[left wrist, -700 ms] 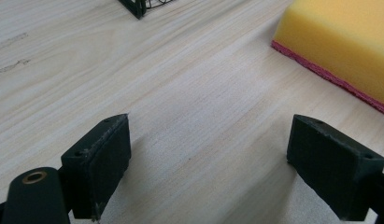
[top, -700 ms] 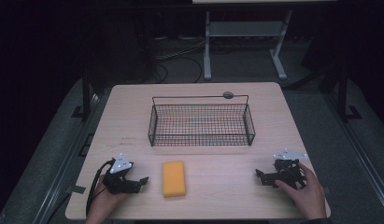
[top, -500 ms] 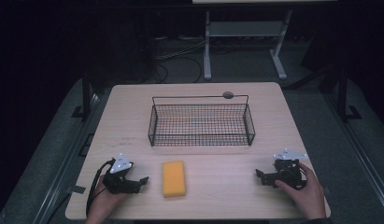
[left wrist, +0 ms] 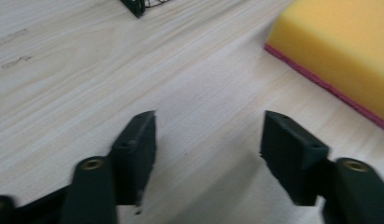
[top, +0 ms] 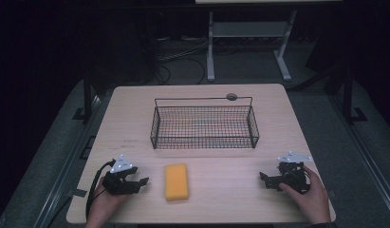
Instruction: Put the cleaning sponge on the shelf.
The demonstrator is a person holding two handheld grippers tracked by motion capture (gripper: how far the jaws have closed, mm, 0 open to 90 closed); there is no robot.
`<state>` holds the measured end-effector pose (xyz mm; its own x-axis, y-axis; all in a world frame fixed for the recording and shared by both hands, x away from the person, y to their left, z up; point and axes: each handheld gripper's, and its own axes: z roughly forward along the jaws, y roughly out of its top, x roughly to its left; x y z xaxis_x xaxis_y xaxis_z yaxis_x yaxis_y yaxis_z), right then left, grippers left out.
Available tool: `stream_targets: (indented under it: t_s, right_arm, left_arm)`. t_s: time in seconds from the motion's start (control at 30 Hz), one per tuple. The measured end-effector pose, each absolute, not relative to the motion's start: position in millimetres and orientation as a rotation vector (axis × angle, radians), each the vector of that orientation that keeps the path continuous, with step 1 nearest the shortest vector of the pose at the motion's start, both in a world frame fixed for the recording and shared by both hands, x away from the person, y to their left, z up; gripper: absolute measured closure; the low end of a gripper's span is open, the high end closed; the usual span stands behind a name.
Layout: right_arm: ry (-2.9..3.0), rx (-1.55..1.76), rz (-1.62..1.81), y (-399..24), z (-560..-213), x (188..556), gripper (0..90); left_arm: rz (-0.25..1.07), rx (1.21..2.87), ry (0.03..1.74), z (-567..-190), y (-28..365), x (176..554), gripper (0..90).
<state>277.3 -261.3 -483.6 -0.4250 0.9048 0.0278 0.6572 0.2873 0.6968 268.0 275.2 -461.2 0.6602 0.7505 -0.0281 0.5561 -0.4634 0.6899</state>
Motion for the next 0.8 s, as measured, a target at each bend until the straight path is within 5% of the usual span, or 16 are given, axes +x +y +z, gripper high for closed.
stream_targets:
  t_s: [0.37,0.8]
  right_arm:
    - [2.188,1.410,0.912,-261,-484,277,0.0]
    - [2.188,1.410,0.912,-261,-484,277,0.0]
  left_arm:
    - [0.259,2.263,0.978,-447,262,266,88.8]
    - [0.221,2.273,0.970,-441,250,271,89.6]
